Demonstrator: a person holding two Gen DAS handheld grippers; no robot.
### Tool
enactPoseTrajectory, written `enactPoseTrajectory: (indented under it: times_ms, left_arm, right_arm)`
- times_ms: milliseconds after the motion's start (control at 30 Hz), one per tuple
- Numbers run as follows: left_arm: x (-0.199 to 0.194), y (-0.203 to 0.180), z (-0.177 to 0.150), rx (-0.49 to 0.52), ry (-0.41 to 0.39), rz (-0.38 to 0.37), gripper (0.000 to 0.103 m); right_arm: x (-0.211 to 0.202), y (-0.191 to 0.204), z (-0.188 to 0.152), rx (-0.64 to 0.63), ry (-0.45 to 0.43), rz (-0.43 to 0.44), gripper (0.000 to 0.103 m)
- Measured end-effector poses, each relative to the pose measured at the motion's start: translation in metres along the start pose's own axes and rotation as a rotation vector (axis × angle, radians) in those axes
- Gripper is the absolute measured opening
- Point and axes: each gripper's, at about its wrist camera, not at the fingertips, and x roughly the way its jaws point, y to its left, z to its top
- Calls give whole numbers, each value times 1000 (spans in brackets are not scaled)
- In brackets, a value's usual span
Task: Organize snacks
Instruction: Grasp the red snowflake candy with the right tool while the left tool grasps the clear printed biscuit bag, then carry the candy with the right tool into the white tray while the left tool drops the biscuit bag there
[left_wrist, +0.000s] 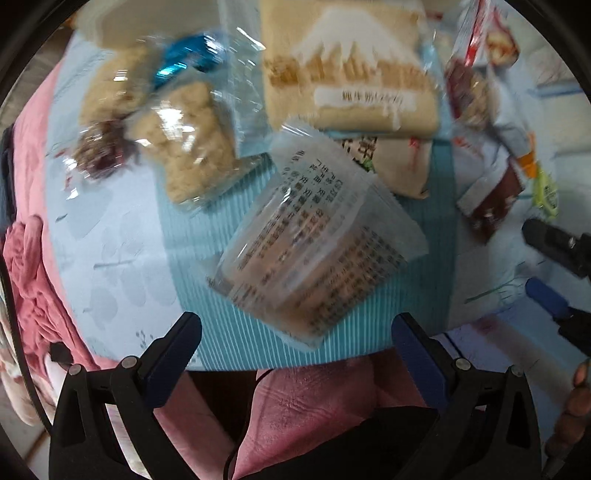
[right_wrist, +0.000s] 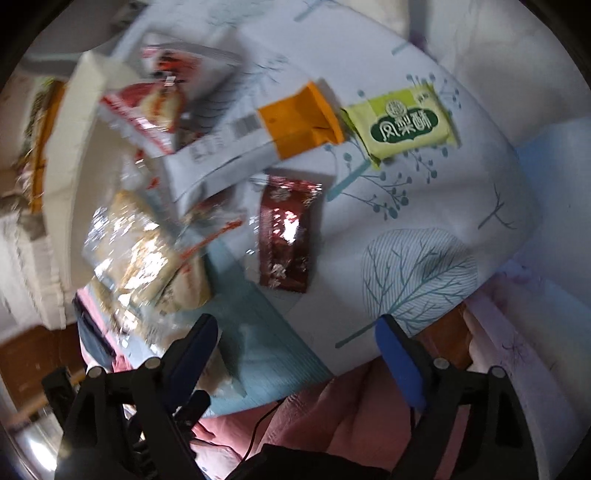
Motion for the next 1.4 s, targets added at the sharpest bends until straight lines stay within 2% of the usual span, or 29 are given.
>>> enactPoseTrajectory:
  times_ms: [100,167,267,333,433,500,533,600,633,733,1000,1200,1400]
  left_arm:
    - [15,-7,14,44,38,11,102]
    - [21,-12,23,76,41,55,102]
    - [29,-15,34,86,57,47,99]
    - [33,-16,41,81,67,45,96]
    - [33,-13,45,80,76,31,95]
    - [35,-14,48,80,75,30,93]
    - [34,-13,48,76,71,24,89]
    - [32,-9,49,63,68,17,88]
    - [32,-7,51,56,65,16,87]
    - [22,4,35,35,52,7,84]
    - [13,16,-3,-66,35,-23,83]
    - [-23,40,-27,-149,-52,-81,83]
    - [-77,66,-38,-209,-169,-129,83]
  right_arm:
    - [9,1,10,52,6,-23,84]
    - [14,1,20,86,0,-35,84]
    - [21,4,30,106,0,-59,81]
    - [27,9,37,106,5,-78,73]
    - [34,11,46,97,7,-97,72]
    - [37,15,50,86,7,-119,62]
    - [39,17,52,76,8,-130,58]
    - [39,21,53,57,7,-147,54]
    - [38,24,54,44,3,-158,47]
    - [32,37,53,32,-3,-167,40]
    - [2,30,28,-31,-27,-121,39]
    - [-37,41,11,-127,-88,-77,39]
    - [-75,53,1,-229,-138,-20,39]
